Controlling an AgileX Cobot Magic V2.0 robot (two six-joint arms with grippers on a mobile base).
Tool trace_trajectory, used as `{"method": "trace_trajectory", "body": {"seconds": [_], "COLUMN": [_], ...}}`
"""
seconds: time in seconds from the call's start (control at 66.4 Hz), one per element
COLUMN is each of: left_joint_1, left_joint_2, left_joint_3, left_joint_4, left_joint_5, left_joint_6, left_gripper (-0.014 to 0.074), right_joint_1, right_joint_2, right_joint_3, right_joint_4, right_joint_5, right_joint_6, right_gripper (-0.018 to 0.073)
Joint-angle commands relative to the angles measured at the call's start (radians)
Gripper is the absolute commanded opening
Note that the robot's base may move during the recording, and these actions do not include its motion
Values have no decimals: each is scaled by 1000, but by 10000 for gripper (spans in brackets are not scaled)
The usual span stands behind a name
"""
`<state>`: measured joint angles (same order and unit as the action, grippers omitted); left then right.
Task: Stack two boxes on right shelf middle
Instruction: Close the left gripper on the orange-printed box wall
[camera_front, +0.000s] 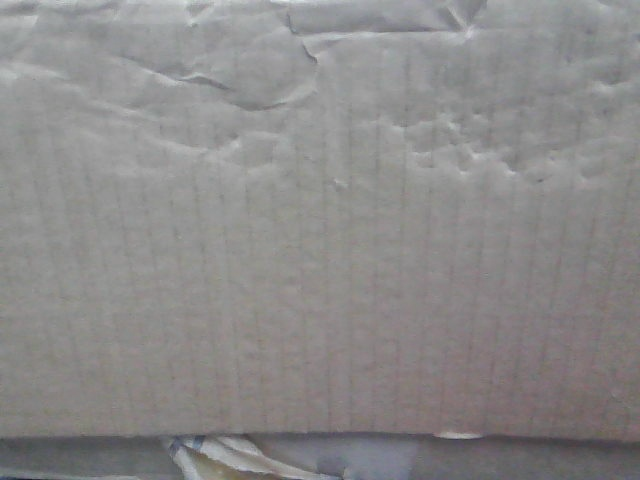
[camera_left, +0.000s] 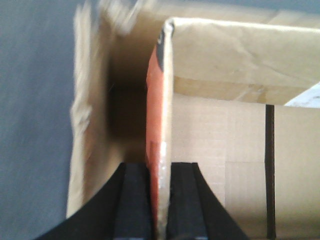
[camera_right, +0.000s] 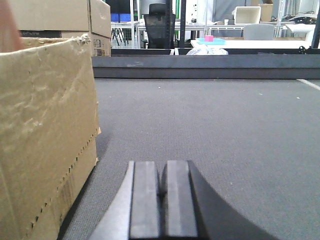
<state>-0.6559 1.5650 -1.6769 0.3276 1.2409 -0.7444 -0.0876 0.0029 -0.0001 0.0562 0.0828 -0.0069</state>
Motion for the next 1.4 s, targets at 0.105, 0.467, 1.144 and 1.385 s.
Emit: {"method": "trace_trajectory", "body": {"seconds": [0.105,0.467,1.144,1.385], "left_joint_1": [-8,-8,-8,12], "left_joint_2": [-9,-9,-20,-56], "left_joint_3": [157,197,75,-92], "left_joint_4": [-51,-56,-100,41], "left_joint_5": [-92,-159,-129,-20], "left_joint_6": [-26,-19,88,141], "left_gripper": [-111,-111,371,371], "right_joint_1": [4,4,4,4], "right_joint_2": [-3,-3,-3,-3], "right_joint_3": [0,0,0,0], "right_joint_4": [-8,-8,-8,-8], "right_joint_5": [-24,-24,-24,-24], "right_joint_6": [-2,-2,-2,-2], "right_gripper": [-162,-162,-162,-162]}}
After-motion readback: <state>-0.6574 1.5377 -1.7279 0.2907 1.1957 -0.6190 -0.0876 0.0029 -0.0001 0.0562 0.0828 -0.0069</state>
